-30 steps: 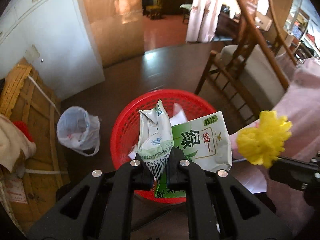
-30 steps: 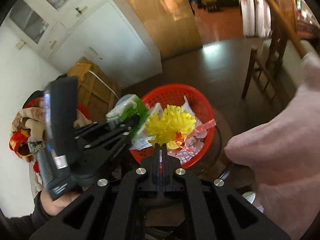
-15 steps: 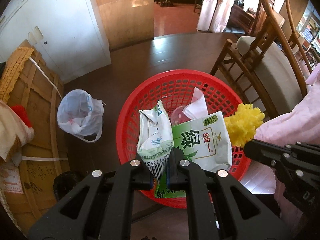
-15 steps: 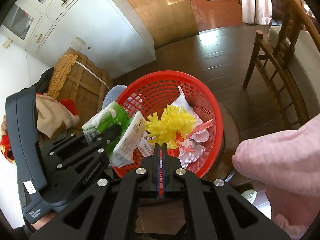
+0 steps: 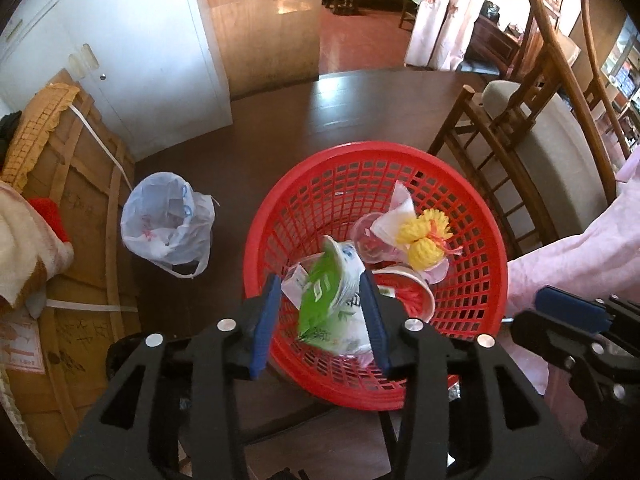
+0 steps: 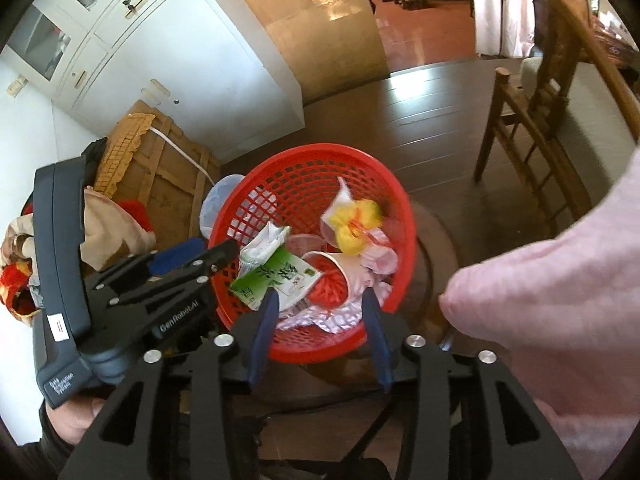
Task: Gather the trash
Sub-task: 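Open both tools to drop the carton and flower into the basket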
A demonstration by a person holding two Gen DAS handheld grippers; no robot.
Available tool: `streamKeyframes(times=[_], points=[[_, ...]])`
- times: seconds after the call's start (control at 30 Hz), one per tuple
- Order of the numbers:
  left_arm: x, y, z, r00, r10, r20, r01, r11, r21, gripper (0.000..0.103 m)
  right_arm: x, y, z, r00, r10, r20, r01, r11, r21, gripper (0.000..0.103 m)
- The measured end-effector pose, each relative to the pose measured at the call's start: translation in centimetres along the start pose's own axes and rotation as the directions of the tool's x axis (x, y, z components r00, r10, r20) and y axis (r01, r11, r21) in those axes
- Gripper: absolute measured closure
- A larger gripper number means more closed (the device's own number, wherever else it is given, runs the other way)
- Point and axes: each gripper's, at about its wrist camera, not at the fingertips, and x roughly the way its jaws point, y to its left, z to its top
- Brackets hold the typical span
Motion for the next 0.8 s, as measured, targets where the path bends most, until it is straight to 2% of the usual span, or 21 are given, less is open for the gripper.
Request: streamKeyframes(times=[0.07,0.1,0.17,0.2,0.33,0.5,0.8], points=[[-0.4,-0.2,-0.1,1.000,-0.002,0.003,0.002,1.000,0.003,0.055,-0.8,-0.1,-0.4,1.000,-0.021,0.006,0.021,1.000,0.000,0.043],[-0.7,-0.3,-0.1,1.000,-0.002,0.006,0.002,1.000,0.004,0.049,-1.2,-0.1,-0.7,0.999,-0.033,0.012,0.033,0.999,-0.002,0.039],[-1.5,-0.5,-0.4,1.000,0.015,0.014,-0.015,1.000,0.003,0.038,-2.0,-0.3,-1.3,0.997,-0.067,0.026,0.068,0.998,-0.001,0.024],[-2.0,-0.7,-0.6,0.999,0.024,0.022,-0.024,1.000,0.001,0.032,-2.2,-0.3,-1.6,0.996,-0.087,0.031,0.087,0.996,-0.002,0.023],[-3.4,-0.7,-1.4,0.999,0.041,0.028,-0.041,0.999,0.001,0.022,-2.7,0.0,-2.8,0.990,-0.141,0.028,0.142,0.989,-0.036,0.012],[-4.9,-0.9,-2.9,0.999,0.048,0.026,-0.048,0.999,0.006,0.016,-2.6,0.0,-4.2,0.988,-0.156,0.010,0.156,0.987,-0.045,0.009],[-7.4,-1.3,-4.6,0.997,0.064,0.048,-0.065,0.998,0.015,0.012,-3.7,-0.1,-6.2,0.983,-0.180,0.027,0.181,0.982,-0.050,0.007]])
